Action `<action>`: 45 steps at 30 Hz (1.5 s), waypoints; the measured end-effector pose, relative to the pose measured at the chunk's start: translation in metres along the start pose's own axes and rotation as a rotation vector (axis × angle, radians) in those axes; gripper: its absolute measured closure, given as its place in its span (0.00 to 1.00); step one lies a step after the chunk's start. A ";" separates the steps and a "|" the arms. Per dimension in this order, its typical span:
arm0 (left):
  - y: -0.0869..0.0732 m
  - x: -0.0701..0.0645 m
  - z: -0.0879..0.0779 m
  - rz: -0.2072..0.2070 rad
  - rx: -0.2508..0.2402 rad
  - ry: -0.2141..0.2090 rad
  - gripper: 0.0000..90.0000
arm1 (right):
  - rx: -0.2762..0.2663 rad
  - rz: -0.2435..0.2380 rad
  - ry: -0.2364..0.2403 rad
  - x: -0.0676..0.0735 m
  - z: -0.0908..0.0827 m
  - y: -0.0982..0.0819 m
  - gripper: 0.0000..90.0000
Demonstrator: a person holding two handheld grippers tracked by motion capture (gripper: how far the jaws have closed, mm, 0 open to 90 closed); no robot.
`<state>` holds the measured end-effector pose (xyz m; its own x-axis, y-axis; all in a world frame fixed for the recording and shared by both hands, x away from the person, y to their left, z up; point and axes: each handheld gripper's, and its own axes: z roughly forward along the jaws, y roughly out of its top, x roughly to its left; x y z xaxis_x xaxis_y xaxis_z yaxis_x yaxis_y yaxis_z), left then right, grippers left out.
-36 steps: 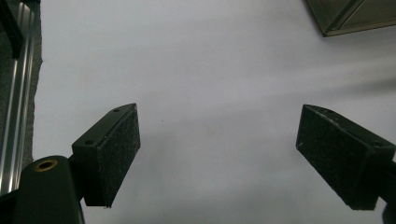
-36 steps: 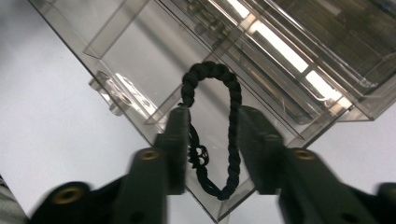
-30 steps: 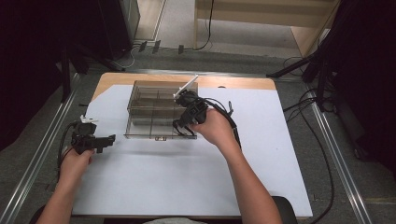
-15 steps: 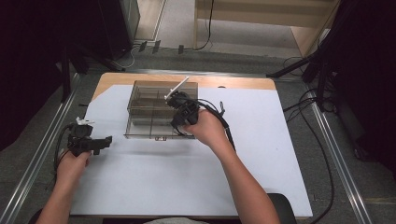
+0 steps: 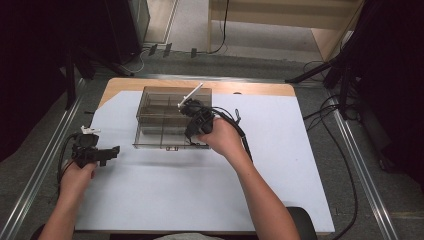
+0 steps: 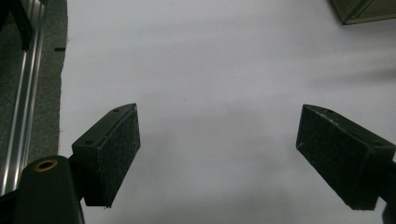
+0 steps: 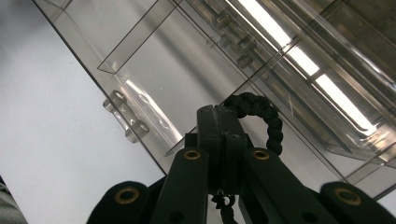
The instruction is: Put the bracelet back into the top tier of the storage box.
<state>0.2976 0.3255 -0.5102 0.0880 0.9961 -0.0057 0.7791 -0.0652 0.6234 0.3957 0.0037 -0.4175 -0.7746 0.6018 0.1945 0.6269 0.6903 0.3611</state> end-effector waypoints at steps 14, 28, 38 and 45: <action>0.001 0.000 0.000 0.003 0.002 0.000 0.16 | 0.004 0.015 0.012 -0.006 0.001 -0.003 0.98; 0.005 -0.005 0.004 0.018 -0.005 -0.015 0.16 | -0.085 -0.014 0.027 -0.009 -0.019 -0.010 0.71; 0.007 -0.007 0.006 0.023 0.000 -0.021 0.17 | -0.135 -0.033 0.020 -0.019 -0.028 -0.018 0.55; 0.007 -0.007 0.007 0.024 -0.002 -0.022 0.16 | -0.167 -0.018 0.007 -0.028 -0.036 -0.025 0.52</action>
<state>0.3069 0.3171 -0.5108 0.1206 0.9927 -0.0079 0.7753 -0.0892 0.6253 0.3990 -0.0447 -0.3993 -0.7866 0.5868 0.1924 0.5908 0.6246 0.5107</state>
